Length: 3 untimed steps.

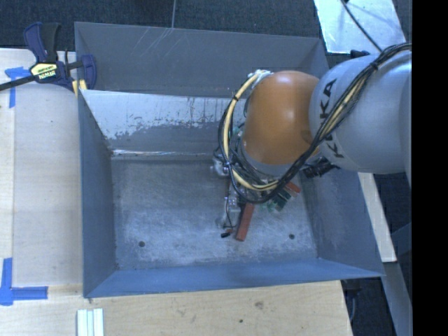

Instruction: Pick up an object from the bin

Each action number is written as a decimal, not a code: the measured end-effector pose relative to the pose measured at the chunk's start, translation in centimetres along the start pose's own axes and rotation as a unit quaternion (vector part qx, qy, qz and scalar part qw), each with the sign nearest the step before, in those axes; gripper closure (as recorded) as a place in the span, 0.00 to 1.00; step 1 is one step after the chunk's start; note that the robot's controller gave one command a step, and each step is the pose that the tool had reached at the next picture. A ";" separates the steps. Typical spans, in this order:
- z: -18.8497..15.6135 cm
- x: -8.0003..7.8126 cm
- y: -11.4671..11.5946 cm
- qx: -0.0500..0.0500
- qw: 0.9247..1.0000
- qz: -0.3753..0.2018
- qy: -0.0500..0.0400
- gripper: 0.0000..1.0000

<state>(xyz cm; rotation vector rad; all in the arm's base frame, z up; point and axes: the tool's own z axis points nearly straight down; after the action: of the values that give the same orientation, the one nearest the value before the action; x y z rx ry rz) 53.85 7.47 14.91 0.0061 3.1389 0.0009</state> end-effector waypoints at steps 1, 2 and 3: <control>0.0 0.0 0.0 0.000 1.000 0.000 0.000 0.00; 3.2 -1.4 -2.2 0.000 0.992 -0.128 -0.002 0.00; 2.9 -4.9 -8.7 0.001 0.964 -0.266 -0.001 0.00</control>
Offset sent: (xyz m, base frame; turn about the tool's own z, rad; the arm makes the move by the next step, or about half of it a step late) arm 0.0277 -0.0571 -0.0791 -0.5570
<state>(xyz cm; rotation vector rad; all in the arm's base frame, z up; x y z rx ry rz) 58.75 -1.30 12.04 -0.8278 3.0264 -0.0025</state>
